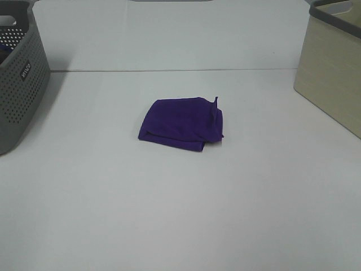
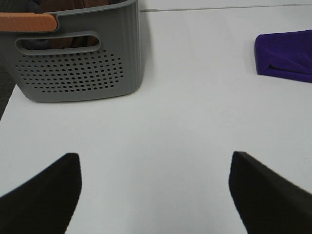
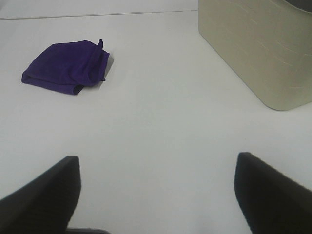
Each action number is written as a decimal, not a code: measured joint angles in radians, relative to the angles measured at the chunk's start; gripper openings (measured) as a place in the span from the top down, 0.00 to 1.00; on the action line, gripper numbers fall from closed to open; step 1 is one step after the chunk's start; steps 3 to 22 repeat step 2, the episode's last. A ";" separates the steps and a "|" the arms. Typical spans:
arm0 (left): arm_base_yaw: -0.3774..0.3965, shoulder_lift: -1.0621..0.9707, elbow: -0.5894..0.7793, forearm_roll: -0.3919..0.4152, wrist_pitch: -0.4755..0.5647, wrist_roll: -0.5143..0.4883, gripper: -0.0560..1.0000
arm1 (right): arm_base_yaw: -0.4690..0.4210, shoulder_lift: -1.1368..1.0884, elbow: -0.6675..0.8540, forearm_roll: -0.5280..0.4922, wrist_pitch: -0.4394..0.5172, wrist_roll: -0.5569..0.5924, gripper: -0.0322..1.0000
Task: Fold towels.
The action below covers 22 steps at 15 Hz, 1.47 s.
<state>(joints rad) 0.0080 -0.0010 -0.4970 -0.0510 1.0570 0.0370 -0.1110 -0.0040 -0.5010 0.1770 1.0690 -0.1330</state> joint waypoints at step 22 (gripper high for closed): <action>0.000 0.000 0.000 0.000 0.000 0.000 0.22 | 0.000 0.000 0.000 0.001 0.000 0.000 0.16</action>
